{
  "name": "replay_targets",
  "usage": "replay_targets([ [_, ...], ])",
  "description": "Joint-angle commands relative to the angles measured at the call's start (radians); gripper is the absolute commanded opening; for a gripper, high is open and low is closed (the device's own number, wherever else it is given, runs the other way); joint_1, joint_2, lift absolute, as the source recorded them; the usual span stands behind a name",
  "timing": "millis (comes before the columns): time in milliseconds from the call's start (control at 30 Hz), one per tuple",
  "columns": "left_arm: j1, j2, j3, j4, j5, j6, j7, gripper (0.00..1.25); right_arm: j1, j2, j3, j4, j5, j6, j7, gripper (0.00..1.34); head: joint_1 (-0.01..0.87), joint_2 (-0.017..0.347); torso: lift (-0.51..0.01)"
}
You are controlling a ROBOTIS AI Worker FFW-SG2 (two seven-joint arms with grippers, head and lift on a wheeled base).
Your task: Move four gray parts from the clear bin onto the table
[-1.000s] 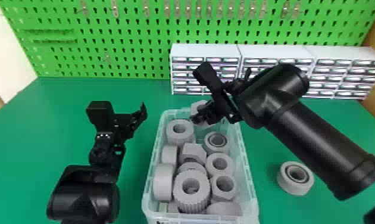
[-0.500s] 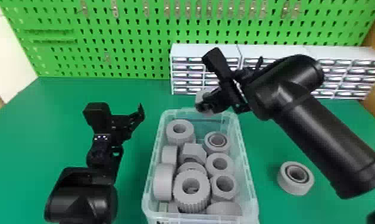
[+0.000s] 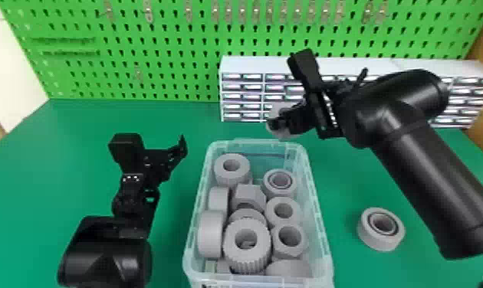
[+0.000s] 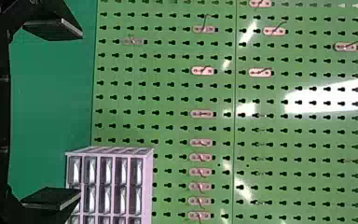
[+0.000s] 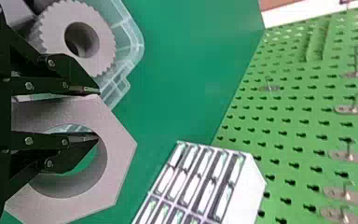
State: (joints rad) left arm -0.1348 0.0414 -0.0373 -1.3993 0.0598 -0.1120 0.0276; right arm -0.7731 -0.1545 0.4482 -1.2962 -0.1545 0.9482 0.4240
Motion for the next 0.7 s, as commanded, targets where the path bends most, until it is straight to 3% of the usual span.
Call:
replay_targets([
  [0,0.001,-0.002,0.002,0.000,0.000,0.000,0.000,1.15,0.023,0.001,-0.051,-0.023,-0.040,0.009,-0.042,0.30,0.693,0.072,-0.052],
  [200,0.007,0.000,0.004,0.000,0.000,0.000,0.000,1.15,0.048,0.003,-0.103,-0.048,-0.056,0.023,-0.091,0.30,0.693,0.072,-0.052],
  [667,0.011,0.000,0.002,0.000,0.002,0.000,0.000,1.15,0.132,0.006,-0.223,-0.141,-0.115,0.029,-0.278,0.30,0.693,0.072,-0.052],
])
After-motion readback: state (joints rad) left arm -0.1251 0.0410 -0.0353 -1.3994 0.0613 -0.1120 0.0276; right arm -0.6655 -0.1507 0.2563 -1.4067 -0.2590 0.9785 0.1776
